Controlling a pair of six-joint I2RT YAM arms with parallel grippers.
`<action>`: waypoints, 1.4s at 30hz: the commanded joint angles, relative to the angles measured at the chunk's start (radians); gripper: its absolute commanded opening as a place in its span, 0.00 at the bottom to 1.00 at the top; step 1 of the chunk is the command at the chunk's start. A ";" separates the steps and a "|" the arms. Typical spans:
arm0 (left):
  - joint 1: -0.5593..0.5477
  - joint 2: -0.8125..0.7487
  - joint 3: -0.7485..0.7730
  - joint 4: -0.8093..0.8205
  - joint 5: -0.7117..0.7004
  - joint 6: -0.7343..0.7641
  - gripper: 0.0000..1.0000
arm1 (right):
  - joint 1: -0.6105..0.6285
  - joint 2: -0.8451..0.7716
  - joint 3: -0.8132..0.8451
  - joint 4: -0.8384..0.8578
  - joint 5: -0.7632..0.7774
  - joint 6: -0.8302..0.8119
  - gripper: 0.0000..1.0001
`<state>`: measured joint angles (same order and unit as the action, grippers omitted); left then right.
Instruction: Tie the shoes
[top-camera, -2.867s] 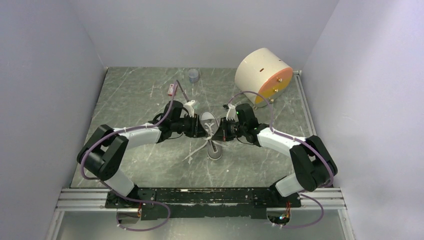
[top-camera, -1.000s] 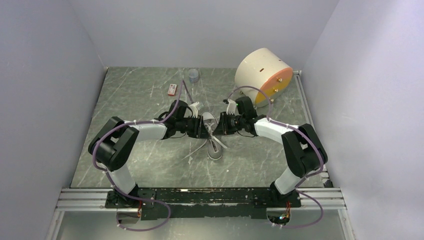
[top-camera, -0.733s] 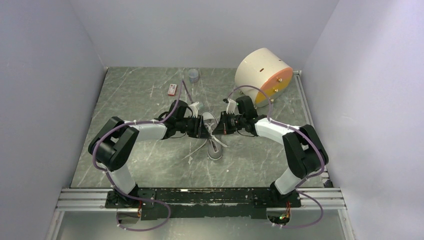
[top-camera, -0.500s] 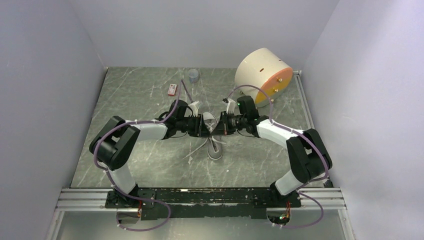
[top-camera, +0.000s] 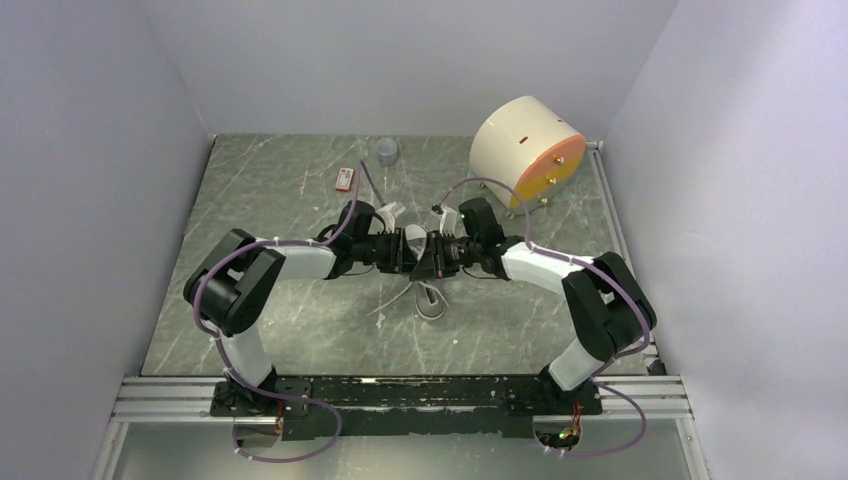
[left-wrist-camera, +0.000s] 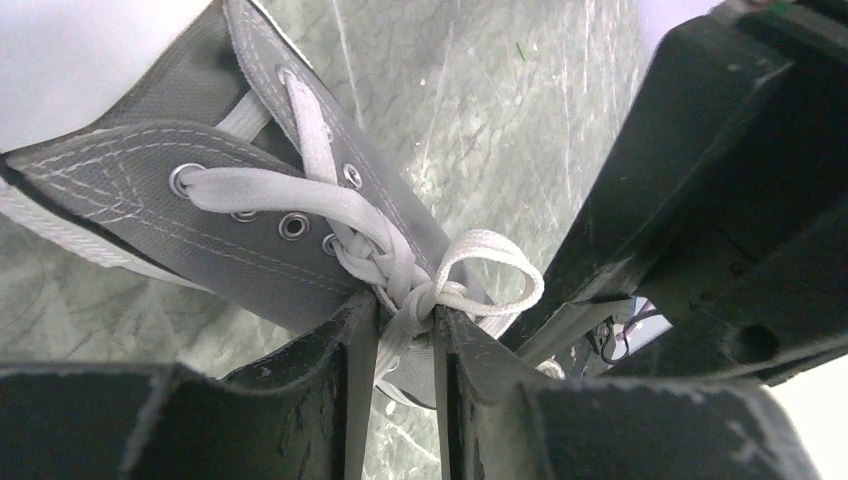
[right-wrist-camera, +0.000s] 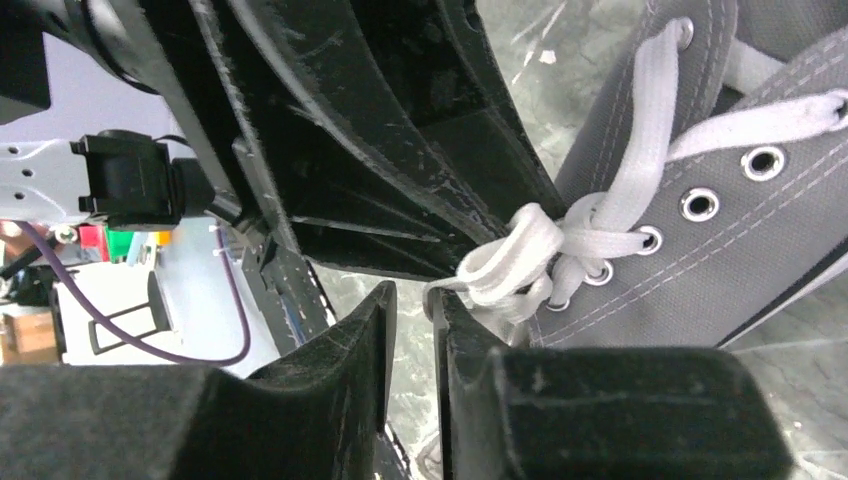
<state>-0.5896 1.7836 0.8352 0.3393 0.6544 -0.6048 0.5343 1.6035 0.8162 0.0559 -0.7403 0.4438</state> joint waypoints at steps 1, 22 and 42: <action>0.002 0.002 -0.028 0.029 0.042 0.013 0.31 | 0.008 -0.015 0.050 0.038 0.069 0.057 0.30; 0.007 0.013 -0.029 0.029 0.066 0.025 0.31 | -0.157 -0.042 -0.033 -0.074 -0.004 -0.054 0.21; 0.007 0.005 -0.029 0.030 0.068 0.022 0.31 | -0.105 0.040 -0.043 0.101 -0.079 0.041 0.29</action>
<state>-0.5838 1.7840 0.8173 0.3511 0.6777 -0.5873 0.4080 1.6085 0.7662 0.1139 -0.7990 0.4732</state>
